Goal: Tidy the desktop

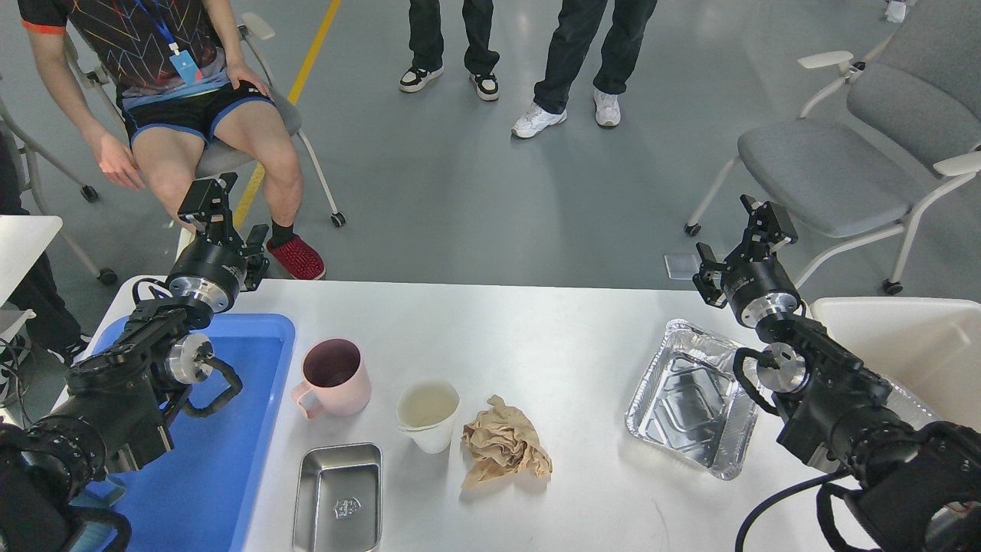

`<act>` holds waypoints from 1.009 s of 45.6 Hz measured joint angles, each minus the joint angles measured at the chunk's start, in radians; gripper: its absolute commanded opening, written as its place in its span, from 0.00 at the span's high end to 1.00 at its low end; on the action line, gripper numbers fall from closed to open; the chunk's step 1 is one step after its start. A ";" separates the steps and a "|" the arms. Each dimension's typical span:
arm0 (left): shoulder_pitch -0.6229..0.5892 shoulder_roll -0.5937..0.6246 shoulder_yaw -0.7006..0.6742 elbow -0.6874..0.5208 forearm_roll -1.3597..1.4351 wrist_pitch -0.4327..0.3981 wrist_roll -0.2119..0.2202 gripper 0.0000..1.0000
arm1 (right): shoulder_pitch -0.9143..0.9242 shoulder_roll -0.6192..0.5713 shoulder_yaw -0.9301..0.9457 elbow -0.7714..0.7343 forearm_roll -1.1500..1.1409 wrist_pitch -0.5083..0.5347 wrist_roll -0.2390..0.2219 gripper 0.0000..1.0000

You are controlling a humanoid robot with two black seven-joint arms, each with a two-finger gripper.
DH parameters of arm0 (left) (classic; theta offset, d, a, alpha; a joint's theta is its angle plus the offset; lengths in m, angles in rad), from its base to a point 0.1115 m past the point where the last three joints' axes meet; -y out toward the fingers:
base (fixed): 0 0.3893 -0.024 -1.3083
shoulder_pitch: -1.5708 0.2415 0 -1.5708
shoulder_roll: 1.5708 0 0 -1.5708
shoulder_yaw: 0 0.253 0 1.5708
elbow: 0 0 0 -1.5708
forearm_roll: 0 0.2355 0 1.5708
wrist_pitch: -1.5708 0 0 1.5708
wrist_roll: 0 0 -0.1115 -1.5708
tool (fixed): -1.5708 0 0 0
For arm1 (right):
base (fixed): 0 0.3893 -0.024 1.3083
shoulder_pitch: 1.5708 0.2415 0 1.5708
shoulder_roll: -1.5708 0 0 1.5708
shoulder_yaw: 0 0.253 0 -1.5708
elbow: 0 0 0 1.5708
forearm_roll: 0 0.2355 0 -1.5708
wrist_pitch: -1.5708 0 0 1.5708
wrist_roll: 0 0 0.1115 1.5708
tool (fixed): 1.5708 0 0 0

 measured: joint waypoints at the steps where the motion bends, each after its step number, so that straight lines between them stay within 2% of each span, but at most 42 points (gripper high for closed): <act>1: 0.000 0.000 0.000 0.000 0.000 0.001 0.000 0.03 | 0.002 0.000 0.000 0.000 0.000 0.000 0.000 0.00; 17: -0.008 0.005 -0.005 0.000 -0.009 0.028 -0.001 0.03 | 0.011 0.011 0.000 0.000 0.000 -0.002 0.000 0.00; 38: -0.008 0.016 0.013 -0.004 -0.002 0.014 0.004 0.03 | 0.014 0.021 -0.001 0.000 0.000 -0.017 0.000 0.00; 46: -0.007 0.073 0.129 -0.012 0.008 -0.038 0.003 0.03 | 0.019 0.023 -0.001 0.000 0.000 -0.017 0.000 0.00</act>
